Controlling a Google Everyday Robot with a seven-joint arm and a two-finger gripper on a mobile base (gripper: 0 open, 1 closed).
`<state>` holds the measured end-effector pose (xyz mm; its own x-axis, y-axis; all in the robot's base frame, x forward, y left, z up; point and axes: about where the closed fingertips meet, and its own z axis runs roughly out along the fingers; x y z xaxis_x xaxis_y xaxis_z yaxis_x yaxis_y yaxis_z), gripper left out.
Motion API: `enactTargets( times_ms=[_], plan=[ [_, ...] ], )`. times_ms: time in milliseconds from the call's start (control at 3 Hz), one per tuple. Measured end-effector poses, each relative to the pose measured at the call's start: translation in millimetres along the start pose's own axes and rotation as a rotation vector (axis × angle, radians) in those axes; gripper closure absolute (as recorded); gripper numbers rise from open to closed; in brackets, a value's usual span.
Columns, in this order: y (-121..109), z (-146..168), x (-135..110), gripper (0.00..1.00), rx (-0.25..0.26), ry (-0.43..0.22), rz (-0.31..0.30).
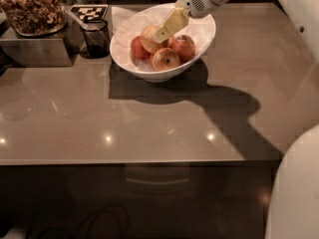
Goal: Pick apple from white bowl
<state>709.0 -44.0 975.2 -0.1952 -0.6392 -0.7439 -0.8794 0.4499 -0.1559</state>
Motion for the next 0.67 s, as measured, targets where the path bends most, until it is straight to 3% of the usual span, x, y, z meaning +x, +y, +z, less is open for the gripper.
enactTargets(
  times_ms=[667],
  plan=[
    [-7.2, 15.2, -1.4, 0.15, 0.015, -0.027, 0.043]
  ],
)
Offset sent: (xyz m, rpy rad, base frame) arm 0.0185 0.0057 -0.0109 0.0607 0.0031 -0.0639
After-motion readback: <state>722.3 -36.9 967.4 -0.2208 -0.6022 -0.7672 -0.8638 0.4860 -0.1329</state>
